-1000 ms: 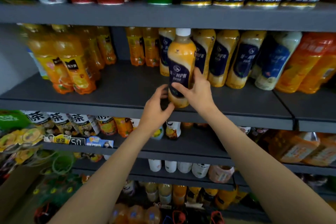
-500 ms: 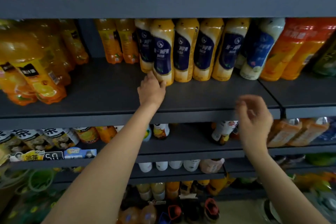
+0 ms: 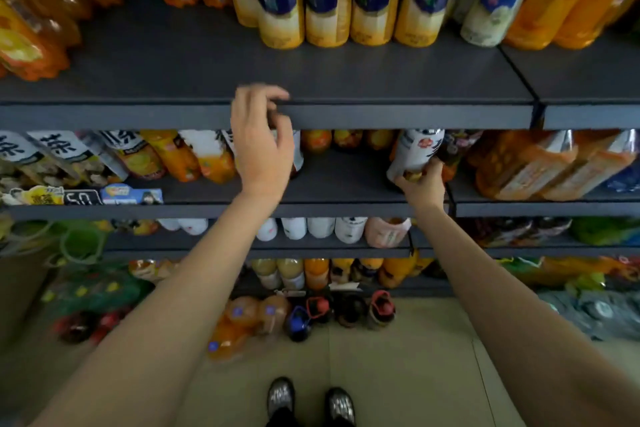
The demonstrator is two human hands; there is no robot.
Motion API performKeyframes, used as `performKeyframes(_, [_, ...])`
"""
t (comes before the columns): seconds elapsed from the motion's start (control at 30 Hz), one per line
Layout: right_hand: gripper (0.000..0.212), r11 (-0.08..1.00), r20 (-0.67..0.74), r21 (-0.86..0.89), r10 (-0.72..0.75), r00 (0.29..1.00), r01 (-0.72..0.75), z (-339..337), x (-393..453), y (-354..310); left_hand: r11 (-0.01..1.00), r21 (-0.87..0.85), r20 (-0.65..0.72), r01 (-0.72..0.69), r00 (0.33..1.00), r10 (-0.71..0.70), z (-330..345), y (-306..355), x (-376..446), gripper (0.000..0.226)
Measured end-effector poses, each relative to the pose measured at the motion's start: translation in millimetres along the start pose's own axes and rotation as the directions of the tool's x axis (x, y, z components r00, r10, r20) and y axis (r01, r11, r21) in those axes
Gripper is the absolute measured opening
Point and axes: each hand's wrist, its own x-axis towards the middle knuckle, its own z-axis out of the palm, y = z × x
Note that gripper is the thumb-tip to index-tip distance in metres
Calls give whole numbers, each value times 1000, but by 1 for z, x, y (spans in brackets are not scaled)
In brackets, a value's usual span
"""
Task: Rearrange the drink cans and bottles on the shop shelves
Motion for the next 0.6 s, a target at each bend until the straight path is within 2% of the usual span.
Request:
performKeyframes(0.07, [63,1000,-6,-8,-26,1000,26,4,10,9,999,37,79,-23,997,20,4,-12,-43,24])
performKeyframes(0.17, [56,996,-37,-16,-88,995,87,7,18,16,993,105,236,56,968,-79,16,-43,-84,30])
performKeyframes(0.2, [54,994,-48,-26,-109,993,108,7,17,18,982,147,292,122,943,-160,21,-55,-92,34])
performKeyframes(0.27, [53,985,-39,-53,-163,986,161,9,16,23,925,232,382,301,846,-372,30,-74,-99,48])
performKeyframes(0.33, [54,970,-3,-82,-228,974,227,17,12,26,870,285,419,403,763,-491,38,-84,-97,57])
performKeyframes(0.6, [59,924,89,-114,-357,930,366,93,8,2,899,236,477,369,762,-438,64,-103,-87,65])
